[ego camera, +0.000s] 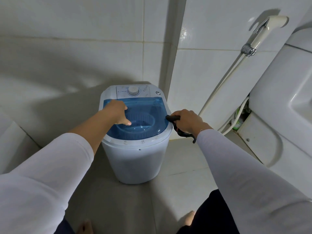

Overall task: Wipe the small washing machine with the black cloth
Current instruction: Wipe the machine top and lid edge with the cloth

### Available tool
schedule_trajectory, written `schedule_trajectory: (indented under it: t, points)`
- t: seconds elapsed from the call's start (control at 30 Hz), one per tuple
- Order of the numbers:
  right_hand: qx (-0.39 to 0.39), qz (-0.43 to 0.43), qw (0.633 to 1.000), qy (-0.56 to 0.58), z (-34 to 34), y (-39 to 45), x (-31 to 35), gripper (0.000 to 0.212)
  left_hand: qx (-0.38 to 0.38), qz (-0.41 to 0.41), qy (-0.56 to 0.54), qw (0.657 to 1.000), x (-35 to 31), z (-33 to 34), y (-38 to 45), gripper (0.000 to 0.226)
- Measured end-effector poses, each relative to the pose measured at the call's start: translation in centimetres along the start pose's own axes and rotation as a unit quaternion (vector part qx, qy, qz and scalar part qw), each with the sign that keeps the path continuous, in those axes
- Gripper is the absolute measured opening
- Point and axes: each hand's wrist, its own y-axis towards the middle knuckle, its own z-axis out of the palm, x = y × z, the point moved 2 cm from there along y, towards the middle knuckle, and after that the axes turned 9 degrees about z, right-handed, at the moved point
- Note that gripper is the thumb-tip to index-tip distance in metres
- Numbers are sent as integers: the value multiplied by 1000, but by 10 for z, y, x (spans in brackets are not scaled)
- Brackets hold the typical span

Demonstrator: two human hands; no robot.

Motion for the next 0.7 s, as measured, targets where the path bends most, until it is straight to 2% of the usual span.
schedule_trajectory:
  t: [0.33, 0.47, 0.6, 0.7]
  points:
    - [15, -7, 1000, -25, 17, -46, 6, 37, 1, -15, 15, 1000, -3, 1, -1, 72]
    - [67, -37, 995, -57, 13, -55, 9, 40, -17, -7, -14, 1000, -1, 3, -4, 69]
    - [18, -11, 1000, -15, -16, -51, 5, 29, -31, 5, -34, 999, 5, 9, -9, 70]
    - [-1, 13, 999, -42, -16, -52, 10, 30, -31, 11, -37, 999, 11, 11, -12, 72]
